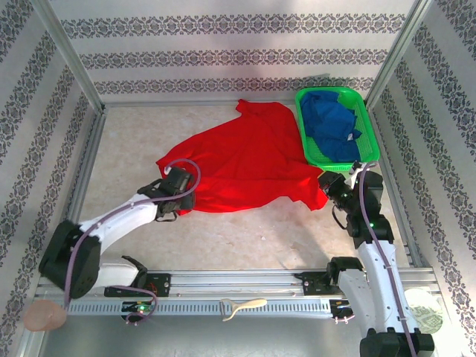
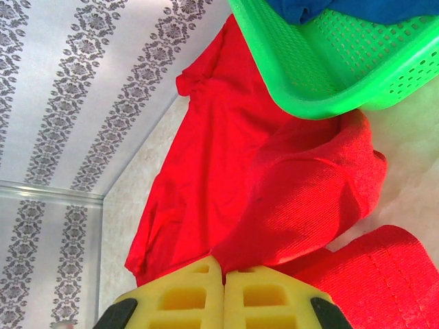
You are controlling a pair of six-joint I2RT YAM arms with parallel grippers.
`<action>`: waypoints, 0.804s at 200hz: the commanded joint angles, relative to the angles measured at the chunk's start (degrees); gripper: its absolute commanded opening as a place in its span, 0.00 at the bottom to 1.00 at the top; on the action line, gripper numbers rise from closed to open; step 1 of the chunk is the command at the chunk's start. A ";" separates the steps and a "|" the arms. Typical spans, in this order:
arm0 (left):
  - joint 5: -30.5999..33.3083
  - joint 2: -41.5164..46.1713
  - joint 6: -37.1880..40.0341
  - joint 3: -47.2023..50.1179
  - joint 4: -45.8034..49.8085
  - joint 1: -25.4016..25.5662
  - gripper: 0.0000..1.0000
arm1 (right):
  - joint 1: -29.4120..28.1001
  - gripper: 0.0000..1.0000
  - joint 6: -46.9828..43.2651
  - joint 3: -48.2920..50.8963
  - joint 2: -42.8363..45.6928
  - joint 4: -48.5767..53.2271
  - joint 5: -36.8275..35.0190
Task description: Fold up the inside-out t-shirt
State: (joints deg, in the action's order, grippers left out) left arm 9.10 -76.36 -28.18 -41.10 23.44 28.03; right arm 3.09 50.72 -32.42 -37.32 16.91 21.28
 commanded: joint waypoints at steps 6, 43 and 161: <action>8.01 -4.93 3.54 -3.44 3.72 1.05 0.52 | -0.81 0.00 0.14 -0.23 -0.06 -2.14 -1.24; 8.07 -8.46 4.33 -3.91 1.85 1.32 0.53 | -0.94 0.00 0.26 -0.06 -0.03 -2.35 -1.52; 3.73 -8.29 2.45 -2.43 -1.67 3.35 0.54 | -0.90 0.00 0.32 -0.27 0.14 -2.26 -1.67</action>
State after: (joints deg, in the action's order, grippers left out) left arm 13.23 -88.09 -24.43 -45.06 22.48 30.22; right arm 2.72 50.87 -32.42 -37.54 16.43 20.43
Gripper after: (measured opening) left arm 0.536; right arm 0.054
